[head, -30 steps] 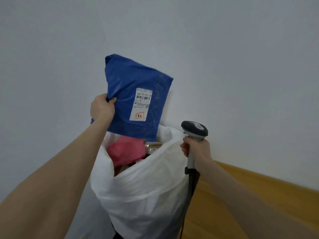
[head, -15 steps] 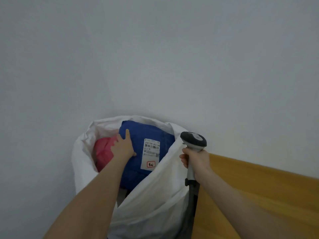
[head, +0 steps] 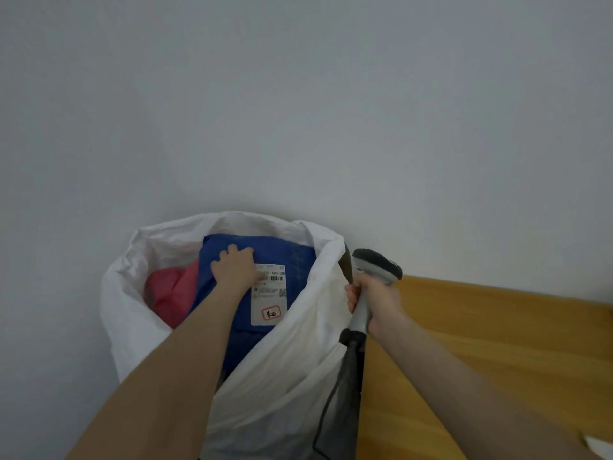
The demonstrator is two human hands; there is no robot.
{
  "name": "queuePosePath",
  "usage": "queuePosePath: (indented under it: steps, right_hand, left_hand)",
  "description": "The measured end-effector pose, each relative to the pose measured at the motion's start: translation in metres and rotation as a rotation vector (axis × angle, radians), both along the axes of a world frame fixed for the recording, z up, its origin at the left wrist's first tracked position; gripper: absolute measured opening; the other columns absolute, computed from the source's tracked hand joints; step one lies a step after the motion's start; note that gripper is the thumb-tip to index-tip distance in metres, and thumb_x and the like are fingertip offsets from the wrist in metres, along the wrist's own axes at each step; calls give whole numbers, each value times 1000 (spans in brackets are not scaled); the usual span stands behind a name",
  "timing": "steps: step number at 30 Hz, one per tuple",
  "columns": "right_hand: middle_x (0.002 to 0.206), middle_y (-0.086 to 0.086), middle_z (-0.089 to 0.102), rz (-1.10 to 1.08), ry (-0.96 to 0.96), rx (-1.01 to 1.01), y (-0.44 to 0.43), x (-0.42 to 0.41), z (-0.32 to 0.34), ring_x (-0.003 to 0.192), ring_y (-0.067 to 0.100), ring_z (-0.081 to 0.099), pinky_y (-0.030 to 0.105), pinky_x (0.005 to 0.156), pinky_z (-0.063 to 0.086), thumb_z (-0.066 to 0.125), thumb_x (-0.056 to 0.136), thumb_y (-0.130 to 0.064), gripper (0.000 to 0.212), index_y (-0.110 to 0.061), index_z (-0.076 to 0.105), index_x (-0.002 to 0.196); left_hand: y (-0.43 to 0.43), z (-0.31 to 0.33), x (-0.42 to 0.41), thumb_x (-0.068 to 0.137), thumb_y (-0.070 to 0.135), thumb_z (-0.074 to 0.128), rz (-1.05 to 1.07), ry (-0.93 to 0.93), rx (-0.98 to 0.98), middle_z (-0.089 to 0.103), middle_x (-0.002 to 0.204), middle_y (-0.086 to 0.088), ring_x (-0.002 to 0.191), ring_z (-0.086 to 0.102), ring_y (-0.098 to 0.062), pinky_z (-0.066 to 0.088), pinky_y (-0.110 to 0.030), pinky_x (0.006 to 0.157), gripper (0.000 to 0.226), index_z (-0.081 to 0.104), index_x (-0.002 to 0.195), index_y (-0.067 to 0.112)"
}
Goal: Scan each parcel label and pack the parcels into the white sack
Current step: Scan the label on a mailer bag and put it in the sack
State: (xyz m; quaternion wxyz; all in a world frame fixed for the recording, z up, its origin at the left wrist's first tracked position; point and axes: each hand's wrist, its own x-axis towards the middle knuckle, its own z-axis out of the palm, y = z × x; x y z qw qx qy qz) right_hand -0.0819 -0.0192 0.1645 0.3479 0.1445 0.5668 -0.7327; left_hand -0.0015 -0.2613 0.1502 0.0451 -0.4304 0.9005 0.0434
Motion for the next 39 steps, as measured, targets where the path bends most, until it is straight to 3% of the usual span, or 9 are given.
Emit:
queuePosePath:
  steps: [4,10,21,26,29,34,39]
  right_hand:
    - [56,9,65,-34,-165,-107,30,4,3,55,17,62,29,55,55,64,91,-15,12,-3,61,88]
    - [50,8,58,20,-205,-157,124,4,-2,37,17,54,23,37,45,60,95,-22,24,-8,51,79]
    - [80,19,67,-300,-4,144,423,-12,-10,47,18,55,29,47,45,64,91,-16,18,-3,57,102]
    - [51,13,59,-474,33,225,546,-25,-3,42,21,52,28,46,43,65,87,-12,16,0,56,92]
    - [58,14,64,-583,55,283,604,-37,0,44,21,58,29,49,49,70,85,-13,21,-2,55,96]
    - [59,15,65,-731,83,339,682,-68,-3,47,21,59,29,50,51,70,84,-13,20,-2,58,95]
    - [62,15,68,-847,64,358,743,-107,-14,48,21,61,29,49,52,72,83,-14,18,-3,60,91]
  left_hand:
    - [38,37,-39,93,36,53,-99,199,-90,42,135,-11,122,42,-28,43,-38,86,47,45,134,14]
    - [161,60,-98,95,27,51,-363,235,-120,43,135,-12,123,41,-27,43,-38,91,45,42,137,14]
    - [490,14,-153,94,26,54,-708,113,85,42,134,-8,123,43,-27,44,-38,86,46,41,138,19]
    - [615,14,-178,91,34,59,-874,141,132,46,132,-9,121,47,-27,45,-37,85,49,46,135,18]
    - [677,15,-197,87,36,62,-963,149,179,49,129,-6,118,49,-26,43,-34,80,50,49,133,20]
    - [760,0,-234,80,45,70,-1139,76,258,47,133,-6,118,49,-24,47,-36,87,66,46,136,21]
    - [831,-29,-275,74,53,73,-1337,7,287,33,150,-3,135,37,-24,39,-43,106,89,30,147,25]
